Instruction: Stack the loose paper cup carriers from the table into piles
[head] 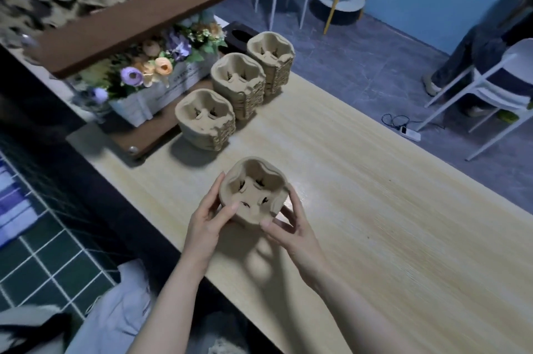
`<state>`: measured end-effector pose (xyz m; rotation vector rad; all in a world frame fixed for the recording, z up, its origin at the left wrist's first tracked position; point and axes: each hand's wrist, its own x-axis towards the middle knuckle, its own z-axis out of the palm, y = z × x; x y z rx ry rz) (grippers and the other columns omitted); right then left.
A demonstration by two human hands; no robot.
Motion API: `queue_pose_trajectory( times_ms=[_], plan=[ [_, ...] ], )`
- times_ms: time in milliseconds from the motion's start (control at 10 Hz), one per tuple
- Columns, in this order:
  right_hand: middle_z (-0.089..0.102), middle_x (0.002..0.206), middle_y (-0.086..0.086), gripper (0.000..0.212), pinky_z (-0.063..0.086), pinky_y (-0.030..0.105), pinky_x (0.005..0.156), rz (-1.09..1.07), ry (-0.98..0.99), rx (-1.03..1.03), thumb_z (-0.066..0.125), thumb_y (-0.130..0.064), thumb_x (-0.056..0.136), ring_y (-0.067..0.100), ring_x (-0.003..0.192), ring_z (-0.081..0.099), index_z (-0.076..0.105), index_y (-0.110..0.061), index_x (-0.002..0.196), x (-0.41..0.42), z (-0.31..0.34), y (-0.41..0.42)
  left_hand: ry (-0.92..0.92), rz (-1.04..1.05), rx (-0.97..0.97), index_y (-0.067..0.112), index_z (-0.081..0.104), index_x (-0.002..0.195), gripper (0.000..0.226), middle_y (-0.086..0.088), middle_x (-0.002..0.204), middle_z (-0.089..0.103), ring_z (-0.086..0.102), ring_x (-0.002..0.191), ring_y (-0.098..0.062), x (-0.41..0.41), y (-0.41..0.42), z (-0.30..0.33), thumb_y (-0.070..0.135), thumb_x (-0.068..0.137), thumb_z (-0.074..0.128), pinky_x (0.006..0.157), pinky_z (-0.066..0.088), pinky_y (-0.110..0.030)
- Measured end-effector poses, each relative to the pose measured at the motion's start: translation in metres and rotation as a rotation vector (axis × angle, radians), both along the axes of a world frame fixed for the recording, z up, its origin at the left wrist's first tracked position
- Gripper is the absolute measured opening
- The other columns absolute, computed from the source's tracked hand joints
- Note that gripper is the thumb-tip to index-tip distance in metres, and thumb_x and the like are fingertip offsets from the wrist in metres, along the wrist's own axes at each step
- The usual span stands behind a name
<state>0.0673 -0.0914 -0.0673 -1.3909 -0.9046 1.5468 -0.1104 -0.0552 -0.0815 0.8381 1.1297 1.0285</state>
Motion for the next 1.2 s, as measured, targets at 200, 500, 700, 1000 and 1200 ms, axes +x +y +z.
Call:
queue_pose_trajectory(
  times_ms=[200,500,700,1000,1200],
  plan=[
    [0.048,0.143,-0.005,0.089,0.046,0.032,0.106,0.071,0.042,-0.008,0.074,-0.01,0.084,0.012,0.12,0.06,0.024,-0.043,0.149,-0.061,-0.005,0.031,0.056,0.098,0.005,0.04,0.052,0.138,0.078,0.015,0.135,0.06,0.054,0.127,-0.007,-0.059,0.018,0.008,0.043,0.064,0.077,0.112,0.04,-0.042],
    [0.047,0.143,-0.012,0.086,0.042,0.034,0.109,0.088,0.049,-0.022,0.075,-0.014,0.084,0.008,0.124,0.056,0.025,-0.047,0.146,-0.131,-0.007,0.079,0.09,0.169,-0.033,0.058,0.057,0.122,0.064,0.018,0.131,0.063,0.057,0.124,-0.008,-0.121,0.065,0.013,0.042,0.065,0.082,0.109,0.042,-0.049],
    [0.045,0.145,-0.013,0.086,0.046,0.031,0.105,0.079,0.043,-0.01,0.076,-0.021,0.082,0.008,0.124,0.056,0.025,-0.047,0.146,-0.154,-0.009,0.099,0.106,0.188,-0.042,0.056,0.058,0.124,0.065,0.012,0.138,0.058,0.053,0.129,-0.011,-0.141,0.09,0.013,0.044,0.064,0.079,0.11,0.041,-0.05],
    [0.038,0.149,-0.015,0.086,0.05,0.025,0.098,0.076,0.059,-0.041,0.073,-0.015,0.086,0.01,0.127,0.054,0.023,-0.046,0.148,-0.164,-0.012,0.112,0.127,0.249,-0.056,0.053,0.057,0.124,0.049,0.015,0.132,0.061,0.055,0.123,-0.006,-0.148,0.106,0.013,0.017,0.091,0.064,0.11,0.041,-0.047],
    [0.034,0.149,-0.009,0.085,0.048,0.028,0.101,0.066,-0.032,-0.079,0.071,-0.018,0.089,0.004,0.123,0.054,0.02,-0.051,0.148,-0.151,-0.004,0.1,0.523,0.401,0.21,0.04,0.047,0.138,0.049,0.013,0.135,0.045,0.049,0.12,0.001,-0.136,0.094,0.014,0.022,0.095,0.061,0.105,0.04,-0.034]
  ],
)
